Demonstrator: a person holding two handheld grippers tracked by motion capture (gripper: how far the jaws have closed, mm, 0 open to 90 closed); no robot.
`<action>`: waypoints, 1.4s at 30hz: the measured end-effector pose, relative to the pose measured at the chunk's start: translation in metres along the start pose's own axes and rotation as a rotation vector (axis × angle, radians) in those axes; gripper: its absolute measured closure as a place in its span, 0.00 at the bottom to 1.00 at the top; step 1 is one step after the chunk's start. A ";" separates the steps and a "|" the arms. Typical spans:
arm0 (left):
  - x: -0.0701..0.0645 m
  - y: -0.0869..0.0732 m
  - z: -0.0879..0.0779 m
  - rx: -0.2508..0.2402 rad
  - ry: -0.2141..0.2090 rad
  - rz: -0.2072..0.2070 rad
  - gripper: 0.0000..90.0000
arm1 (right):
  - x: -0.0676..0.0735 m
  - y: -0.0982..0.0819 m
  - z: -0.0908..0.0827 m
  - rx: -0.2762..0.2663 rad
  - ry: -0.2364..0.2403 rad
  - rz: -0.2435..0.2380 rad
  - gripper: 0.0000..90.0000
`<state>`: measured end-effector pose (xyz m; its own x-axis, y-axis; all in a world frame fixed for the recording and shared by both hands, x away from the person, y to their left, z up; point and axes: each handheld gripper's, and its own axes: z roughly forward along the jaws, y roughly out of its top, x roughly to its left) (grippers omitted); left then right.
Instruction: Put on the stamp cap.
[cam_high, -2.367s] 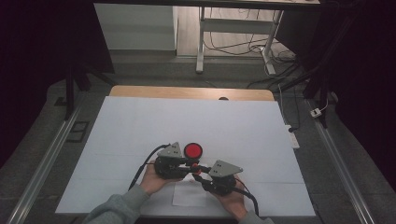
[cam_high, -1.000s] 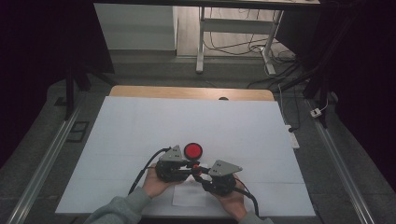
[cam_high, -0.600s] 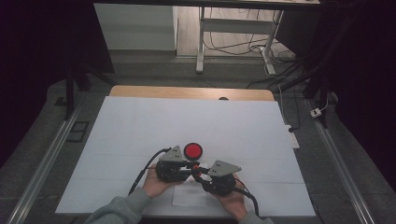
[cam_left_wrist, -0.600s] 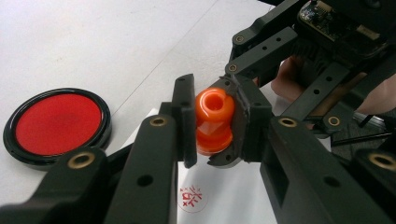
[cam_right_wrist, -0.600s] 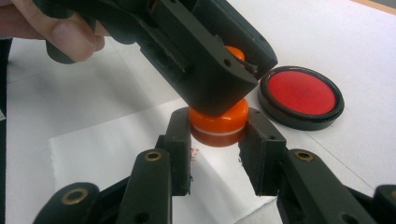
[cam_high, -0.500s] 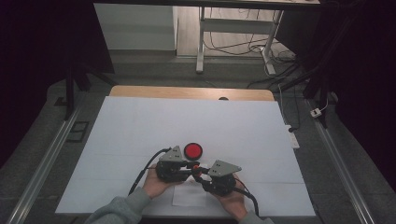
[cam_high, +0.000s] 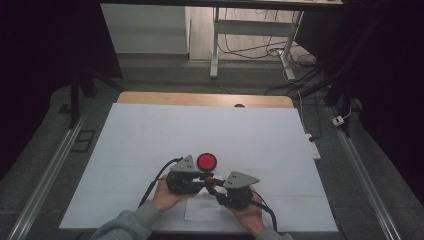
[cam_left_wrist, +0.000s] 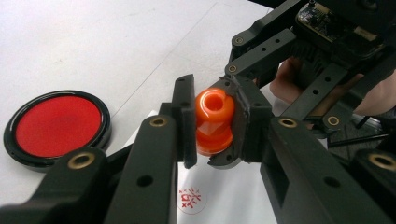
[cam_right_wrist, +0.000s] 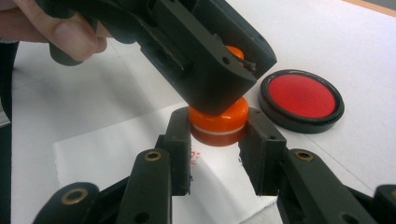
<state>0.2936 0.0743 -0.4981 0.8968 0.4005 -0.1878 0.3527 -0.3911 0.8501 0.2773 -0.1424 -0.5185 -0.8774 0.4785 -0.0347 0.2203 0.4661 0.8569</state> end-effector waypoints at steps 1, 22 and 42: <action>0.000 0.000 0.000 -0.001 0.000 0.000 0.81 | 0.000 0.000 0.000 -0.001 -0.005 -0.004 0.72; -0.001 0.001 0.000 -0.015 0.020 0.018 0.81 | -0.002 0.000 0.000 -0.015 0.003 0.013 0.66; 0.004 0.003 -0.010 -0.033 0.013 -0.004 0.81 | -0.015 -0.009 -0.014 0.000 -0.046 0.045 0.56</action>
<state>0.2953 0.0832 -0.4908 0.8919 0.4125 -0.1851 0.3469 -0.3617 0.8653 0.2826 -0.1643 -0.5182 -0.8460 0.5327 -0.0202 0.2590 0.4438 0.8579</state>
